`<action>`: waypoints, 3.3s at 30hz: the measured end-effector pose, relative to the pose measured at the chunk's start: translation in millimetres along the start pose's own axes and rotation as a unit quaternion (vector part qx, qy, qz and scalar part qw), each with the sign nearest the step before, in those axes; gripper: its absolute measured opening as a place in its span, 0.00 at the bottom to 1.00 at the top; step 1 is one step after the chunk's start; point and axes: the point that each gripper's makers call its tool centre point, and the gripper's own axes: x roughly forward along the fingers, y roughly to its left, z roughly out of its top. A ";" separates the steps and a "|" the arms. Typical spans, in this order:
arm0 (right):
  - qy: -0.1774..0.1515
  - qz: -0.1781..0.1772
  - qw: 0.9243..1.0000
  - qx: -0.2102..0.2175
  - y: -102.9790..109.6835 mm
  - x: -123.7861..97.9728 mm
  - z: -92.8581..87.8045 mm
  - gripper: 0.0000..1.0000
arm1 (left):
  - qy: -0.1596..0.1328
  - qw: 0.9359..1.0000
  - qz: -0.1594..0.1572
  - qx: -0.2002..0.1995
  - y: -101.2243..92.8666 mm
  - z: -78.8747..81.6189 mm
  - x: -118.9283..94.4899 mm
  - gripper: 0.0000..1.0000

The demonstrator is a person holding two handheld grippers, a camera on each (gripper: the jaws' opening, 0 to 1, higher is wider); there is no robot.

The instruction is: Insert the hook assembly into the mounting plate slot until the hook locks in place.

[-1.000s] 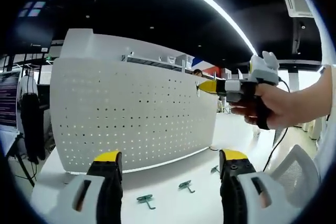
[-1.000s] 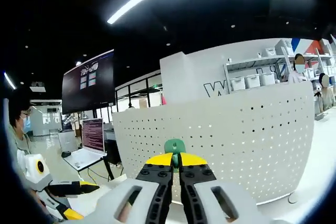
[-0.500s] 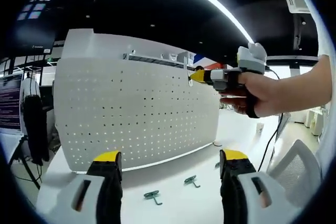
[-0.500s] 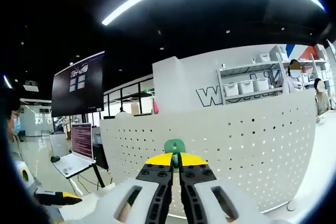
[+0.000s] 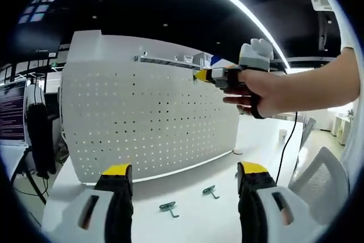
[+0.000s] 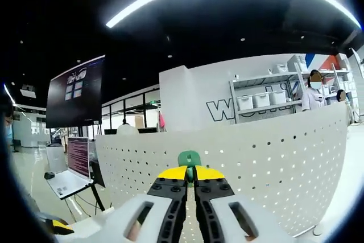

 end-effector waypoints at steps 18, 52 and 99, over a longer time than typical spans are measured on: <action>-0.017 -0.025 1.000 -0.004 3.3 30.2 -3.4 0.01 | 0.003 1.000 0.014 -0.012 8.5 -7.4 -1.5 0.75; -0.015 -0.058 0.998 -0.007 -5.8 60.7 -20.9 0.02 | 0.009 0.999 0.032 -0.039 21.5 -14.9 -3.3 0.73; 0.026 -0.030 0.999 0.000 10.8 55.2 -30.8 0.38 | 0.019 0.999 0.028 -0.041 19.8 -19.0 -3.1 0.71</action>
